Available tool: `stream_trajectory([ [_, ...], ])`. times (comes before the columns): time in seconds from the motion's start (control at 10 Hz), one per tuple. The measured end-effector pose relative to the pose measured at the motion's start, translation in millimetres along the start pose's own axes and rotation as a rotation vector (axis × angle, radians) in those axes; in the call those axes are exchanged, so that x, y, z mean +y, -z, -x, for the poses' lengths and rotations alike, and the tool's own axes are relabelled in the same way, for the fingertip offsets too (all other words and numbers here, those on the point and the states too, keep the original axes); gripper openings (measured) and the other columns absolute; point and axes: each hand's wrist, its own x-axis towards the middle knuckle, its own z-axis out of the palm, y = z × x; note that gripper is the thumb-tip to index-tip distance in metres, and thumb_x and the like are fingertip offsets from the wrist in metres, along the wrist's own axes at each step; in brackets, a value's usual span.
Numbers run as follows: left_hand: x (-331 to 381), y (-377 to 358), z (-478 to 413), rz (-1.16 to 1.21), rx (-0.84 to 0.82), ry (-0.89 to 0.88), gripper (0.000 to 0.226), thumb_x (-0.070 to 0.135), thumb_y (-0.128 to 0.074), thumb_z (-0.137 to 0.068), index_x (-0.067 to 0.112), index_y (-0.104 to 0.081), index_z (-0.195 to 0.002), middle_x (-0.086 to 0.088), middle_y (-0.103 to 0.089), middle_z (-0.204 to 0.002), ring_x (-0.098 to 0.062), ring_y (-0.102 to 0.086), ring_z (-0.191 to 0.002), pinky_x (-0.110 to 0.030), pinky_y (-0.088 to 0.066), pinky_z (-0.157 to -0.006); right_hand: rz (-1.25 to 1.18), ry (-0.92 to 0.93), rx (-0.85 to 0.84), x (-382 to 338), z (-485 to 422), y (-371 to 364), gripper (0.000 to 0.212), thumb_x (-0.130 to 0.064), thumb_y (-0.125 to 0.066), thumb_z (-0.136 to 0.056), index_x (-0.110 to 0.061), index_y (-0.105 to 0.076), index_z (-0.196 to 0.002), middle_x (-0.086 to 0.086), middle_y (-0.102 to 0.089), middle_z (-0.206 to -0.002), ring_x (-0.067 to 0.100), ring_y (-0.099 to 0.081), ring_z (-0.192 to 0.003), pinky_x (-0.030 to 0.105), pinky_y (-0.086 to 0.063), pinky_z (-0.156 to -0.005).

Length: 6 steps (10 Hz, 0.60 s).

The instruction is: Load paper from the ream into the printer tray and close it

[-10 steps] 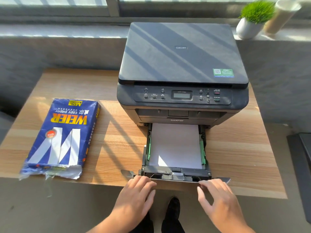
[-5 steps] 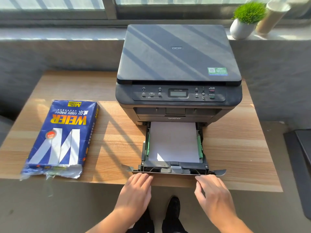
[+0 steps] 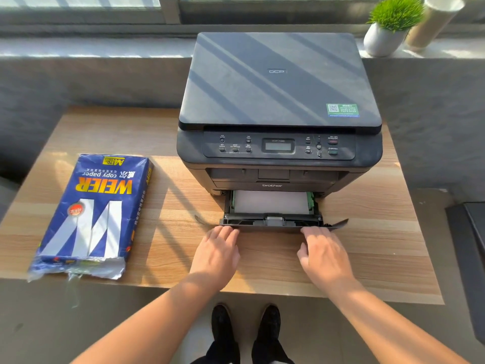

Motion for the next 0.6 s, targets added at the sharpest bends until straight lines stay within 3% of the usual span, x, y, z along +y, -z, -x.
stream_trajectory([
  [0.1,1,10,-22,-0.042,-0.021,-0.002,0.053,0.026,-0.047,-0.094,0.007,-0.042,-0.143,-0.011,-0.057,-0.136,-0.028,-0.048,-0.128,-0.038,-0.035,-0.113,0.036,0.014,-0.047,-2,-27,8,0.039,-0.02,-0.056,-0.084,-0.01,-0.058,-0.123,0.009,-0.064,-0.113,0.029,-0.058,-0.105,0.039,-0.046,-0.093],
  [0.2,2,15,-39,0.118,-0.028,0.066,0.06,0.024,-0.045,-0.093,0.008,-0.031,-0.149,-0.012,-0.047,-0.146,-0.03,-0.04,-0.134,-0.037,-0.03,-0.115,0.116,0.03,-0.089,-2,-51,12,0.045,-0.024,-0.054,-0.083,-0.011,-0.053,-0.127,0.008,-0.061,-0.117,0.028,-0.055,-0.108,0.039,-0.042,-0.099],
  [0.3,1,13,-48,0.271,-0.063,0.149,0.064,0.025,-0.047,-0.091,0.012,-0.029,-0.15,-0.01,-0.042,-0.149,-0.029,-0.036,-0.136,-0.04,-0.034,-0.112,0.153,-0.01,-0.132,-7,-66,16,0.043,-0.024,-0.054,-0.082,-0.013,-0.053,-0.123,0.008,-0.061,-0.115,0.028,-0.055,-0.108,0.038,-0.039,-0.1],
  [0.4,-6,6,-55,0.287,-0.021,0.123,0.073,0.033,-0.044,-0.082,0.006,-0.031,-0.149,-0.018,-0.042,-0.15,-0.034,-0.036,-0.138,-0.045,-0.032,-0.115,0.162,-0.038,-0.193,-7,-76,17,0.057,-0.029,-0.057,-0.08,-0.014,-0.046,-0.133,0.008,-0.055,-0.127,0.029,-0.049,-0.117,0.04,-0.036,-0.105],
  [0.5,-5,17,-62,0.266,0.019,0.137,0.074,0.039,-0.046,-0.085,0.008,-0.028,-0.15,-0.017,-0.037,-0.153,-0.033,-0.028,-0.143,-0.044,-0.021,-0.121,0.107,-0.047,-0.284,-5,-80,22,0.077,-0.041,-0.061,-0.08,-0.018,-0.031,-0.147,0.007,-0.041,-0.144,0.029,-0.039,-0.132,0.04,-0.027,-0.115],
  [0.6,-5,13,-54,0.201,-0.052,0.14,0.077,0.049,-0.045,-0.091,0.01,-0.02,-0.152,-0.012,-0.025,-0.161,-0.028,-0.012,-0.15,-0.04,-0.007,-0.124,-0.067,-0.01,-0.388,-1,-81,43,0.08,-0.044,-0.065,-0.082,-0.021,-0.031,-0.15,0.006,-0.032,-0.154,0.028,-0.035,-0.141,0.037,-0.026,-0.116],
])
